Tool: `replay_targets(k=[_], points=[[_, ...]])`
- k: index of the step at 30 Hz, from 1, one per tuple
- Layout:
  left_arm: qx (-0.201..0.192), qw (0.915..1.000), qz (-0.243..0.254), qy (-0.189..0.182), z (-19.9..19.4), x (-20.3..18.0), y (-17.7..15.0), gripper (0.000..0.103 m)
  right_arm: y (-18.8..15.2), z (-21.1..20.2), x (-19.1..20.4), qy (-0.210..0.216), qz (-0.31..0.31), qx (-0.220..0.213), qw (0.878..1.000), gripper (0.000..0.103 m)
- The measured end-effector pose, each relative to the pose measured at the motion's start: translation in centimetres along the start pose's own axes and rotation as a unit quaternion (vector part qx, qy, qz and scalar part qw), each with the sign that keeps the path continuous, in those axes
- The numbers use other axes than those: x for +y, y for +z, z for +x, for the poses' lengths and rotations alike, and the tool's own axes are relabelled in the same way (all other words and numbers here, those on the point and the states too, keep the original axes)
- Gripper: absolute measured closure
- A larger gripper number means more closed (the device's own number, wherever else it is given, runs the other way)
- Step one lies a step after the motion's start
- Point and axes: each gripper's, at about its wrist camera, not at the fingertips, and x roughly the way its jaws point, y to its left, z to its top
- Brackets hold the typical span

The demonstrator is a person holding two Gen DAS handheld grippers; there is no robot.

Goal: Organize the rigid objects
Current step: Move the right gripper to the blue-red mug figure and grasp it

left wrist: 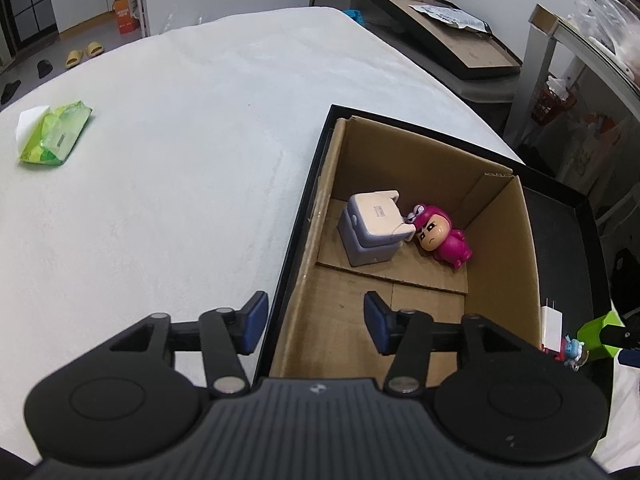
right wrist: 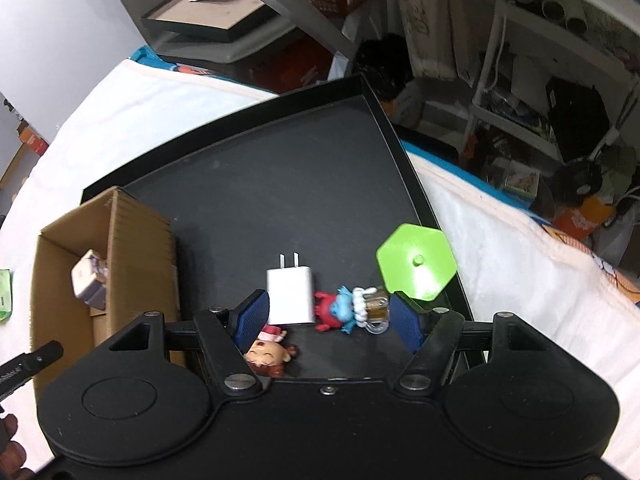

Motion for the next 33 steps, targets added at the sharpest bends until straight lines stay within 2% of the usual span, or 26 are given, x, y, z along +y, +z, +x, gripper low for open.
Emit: replay_targets(k=[16, 21, 25, 29, 33], points=[[-0.002, 0.9995, 0.005, 0.031, 0.4, -1.0, 0.3, 0.045, -0.3, 5.5, -3.1, 0.033, 0.043, 0.043, 0.998, 0.036], [-0.005, 0.9991, 0.006, 0.041, 0.6, -1.3, 0.5, 0.045, -0.4, 6.8, -3.1, 0.02, 0.045, 0.051, 0.997, 0.036], [-0.004, 0.9989, 0.006, 0.045, 0.7, -1.4, 0.6, 0.045, -0.3, 6.9, -2.9, 0.016, 0.034, 0.041, 0.998, 0.035], [0.0, 0.9989, 0.005, 0.047, 0.9, -1.4, 0.6, 0.045, -0.3, 6.9, -2.4, 0.019, 0.016, 0.043, 0.999, 0.026], [0.001, 0.9989, 0.008, 0.045, 1.0, -1.5, 0.6, 0.045, -0.5, 7.1, -1.5, 0.005, -0.007, 0.043, 0.999, 0.025]])
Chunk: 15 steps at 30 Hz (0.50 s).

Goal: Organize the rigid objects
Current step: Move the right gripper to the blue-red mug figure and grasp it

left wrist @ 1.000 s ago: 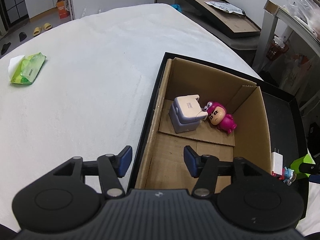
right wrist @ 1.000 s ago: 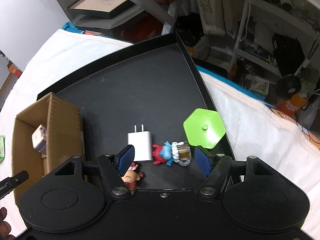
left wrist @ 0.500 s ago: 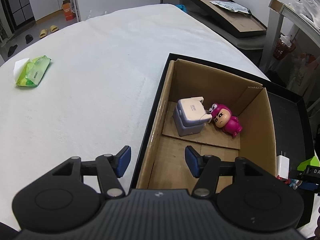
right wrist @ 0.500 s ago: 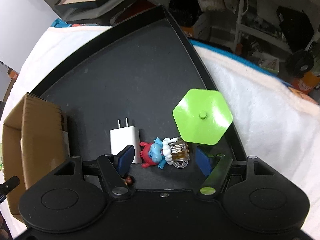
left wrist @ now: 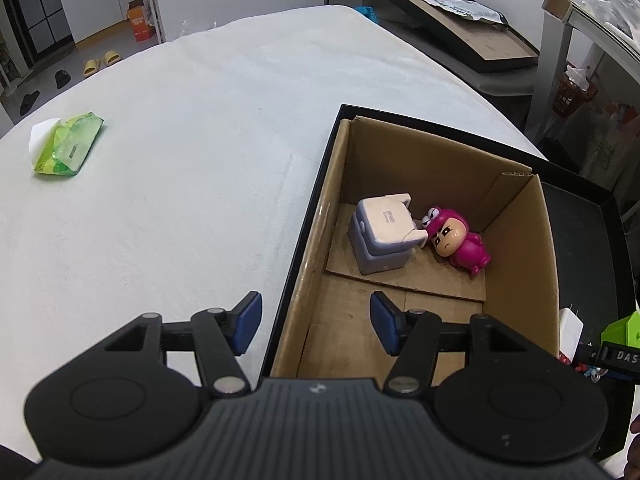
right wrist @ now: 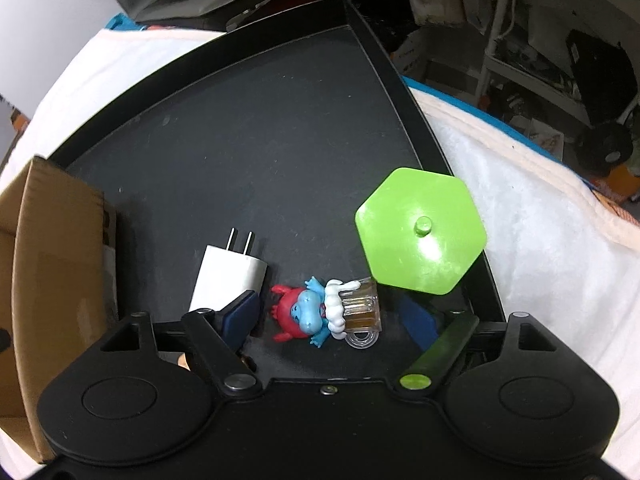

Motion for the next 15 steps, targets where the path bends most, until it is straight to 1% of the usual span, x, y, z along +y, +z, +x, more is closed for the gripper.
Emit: replay_targets(k=[5, 7, 8, 10, 12, 15], points=[[0.004, 1.0, 0.0, -0.002, 0.2, 0.1, 0.0, 0.045, -0.4, 0.2, 1.5, -0.027, -0.031, -0.001, 0.999, 0.026], [0.003, 1.0, -0.001, -0.004, 0.1, 0.2, 0.0, 0.045, -0.6, 0.1, 1.8, -0.041, -0.04, -0.002, 0.998, 0.031], [0.002, 1.0, -0.002, -0.005, 0.1, 0.2, 0.0, 0.045, -0.6, 0.0, 1.9, -0.046, -0.043, -0.003, 0.998, 0.035], [-0.001, 1.0, -0.001, -0.008, 0.0, 0.2, 0.0, 0.045, -0.8, -0.2, 2.2, -0.04, -0.048, -0.004, 0.998, 0.044], [-0.002, 0.9999, 0.002, -0.011, -0.1, 0.2, -0.1, 0.045, -0.9, -0.4, 2.4, -0.04, -0.051, -0.003, 0.998, 0.045], [-0.004, 0.9998, 0.006, -0.018, -0.3, 0.2, -0.2, 0.045, -0.7, -0.6, 2.1, -0.028, -0.047, -0.002, 0.999, 0.045]])
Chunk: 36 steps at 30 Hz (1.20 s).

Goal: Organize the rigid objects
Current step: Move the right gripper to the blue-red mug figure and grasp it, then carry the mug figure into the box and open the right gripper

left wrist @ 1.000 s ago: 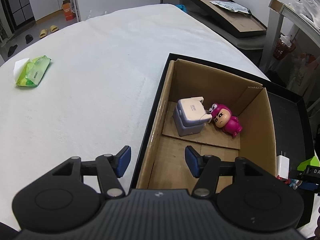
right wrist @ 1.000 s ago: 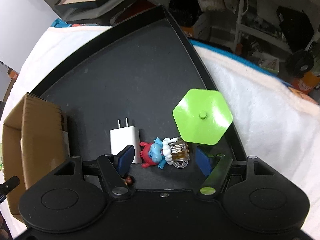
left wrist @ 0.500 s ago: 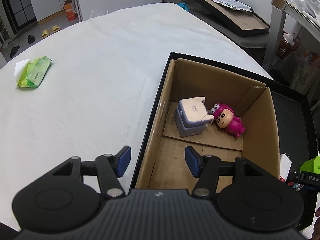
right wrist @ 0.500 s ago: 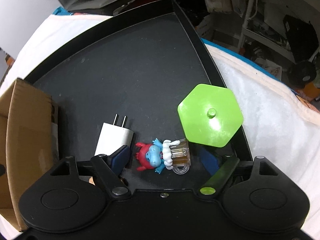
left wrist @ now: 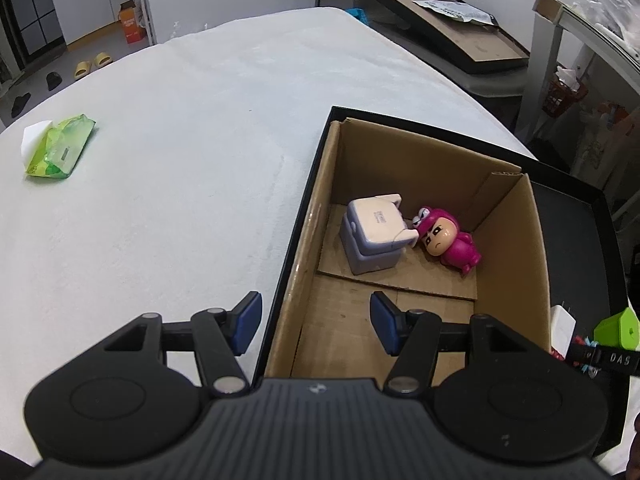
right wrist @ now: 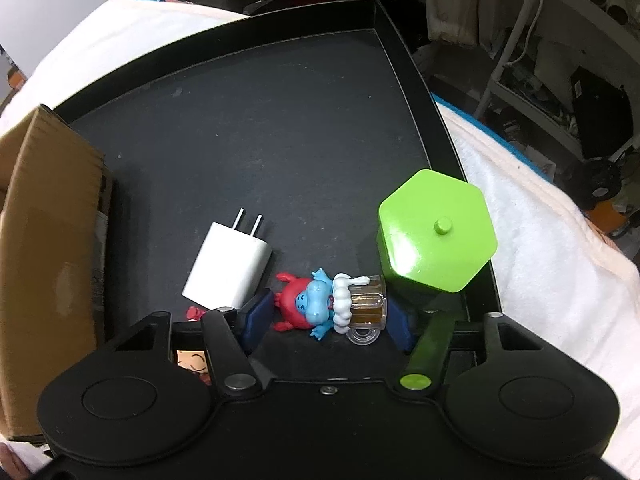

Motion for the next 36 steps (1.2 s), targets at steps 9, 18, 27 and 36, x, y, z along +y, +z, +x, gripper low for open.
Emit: replay_targets(k=[9, 18, 27, 36], points=[[-0.003, 0.9998, -0.011, -0.018, -0.4, 0.9, 0.0, 0.045, 0.7, -3.1, 1.9, 0.007, -0.018, -0.036, 0.999, 0.045], [-0.006, 0.9992, -0.016, -0.037, -0.7, 1.3, 0.0, 0.045, 2.0, -6.0, 4.7, 0.016, -0.034, -0.064, 0.997, 0.045], [-0.01, 0.9981, -0.025, -0.055, -0.8, 1.9, 0.0, 0.045, 3.2, -8.5, 7.5, 0.027, -0.044, -0.092, 0.994, 0.045], [-0.011, 0.9973, -0.031, -0.065, -0.8, 2.4, -0.1, 0.045, 4.5, -9.7, 11.6, 0.039, -0.067, -0.107, 0.991, 0.045]])
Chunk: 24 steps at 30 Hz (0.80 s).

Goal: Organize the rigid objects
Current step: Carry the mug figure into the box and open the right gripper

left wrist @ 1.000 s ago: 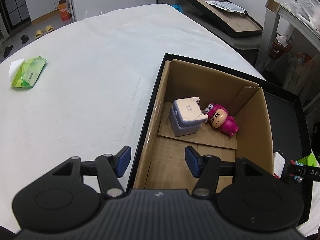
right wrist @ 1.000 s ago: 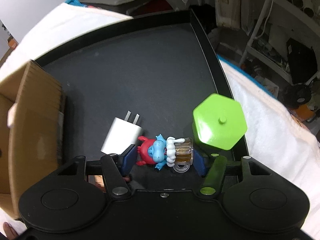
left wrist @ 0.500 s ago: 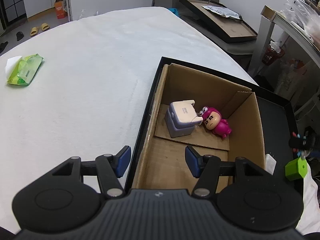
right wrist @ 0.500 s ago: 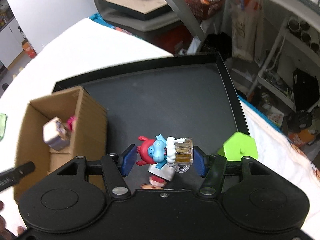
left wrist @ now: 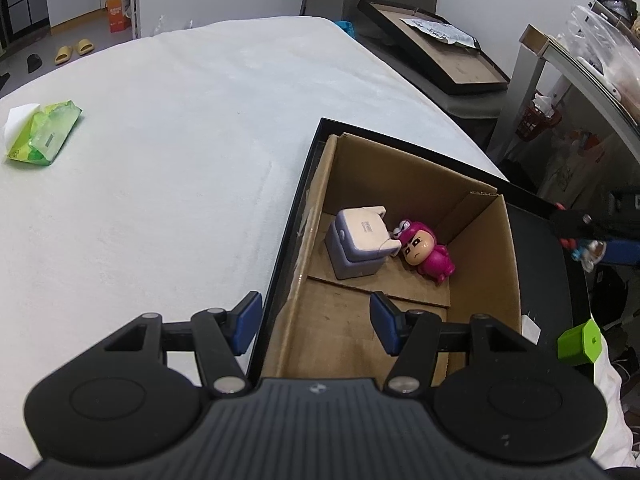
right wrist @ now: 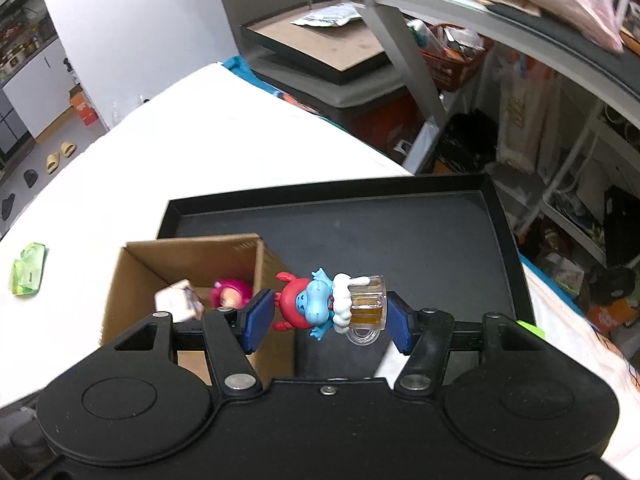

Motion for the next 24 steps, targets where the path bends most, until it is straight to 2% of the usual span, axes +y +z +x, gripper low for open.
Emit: replay_targets(k=[10, 14, 16, 18, 21, 24], points=[[0.012, 0.9998, -0.012, -0.005, 0.5, 0.7, -0.1, 0.045, 0.6, 1.0, 4.0, 0.018, -0.022, 0.016, 0.999, 0.045], [0.023, 0.9993, -0.025, -0.016, 0.9, 1.2, -0.3, 0.049, 0.5, 1.6, 5.4, 0.031, -0.023, 0.031, 0.999, 0.045], [0.027, 0.9989, -0.032, -0.021, 1.1, 1.5, -0.4, 0.053, 0.3, 1.9, 6.1, 0.039, -0.024, 0.039, 0.998, 0.045], [0.026, 0.9989, -0.032, -0.02, 1.1, 1.6, -0.5, 0.066, 0.1, 2.1, 6.9, 0.045, -0.028, 0.045, 0.998, 0.045], [0.021, 0.9988, -0.037, -0.021, 0.9, 1.8, -0.5, 0.076, -0.4, 2.8, 7.9, 0.051, -0.031, 0.059, 0.996, 0.045], [0.017, 0.999, -0.036, -0.022, 0.7, 1.9, -0.6, 0.082, -0.8, 3.3, 8.7, 0.055, -0.034, 0.071, 0.995, 0.045]])
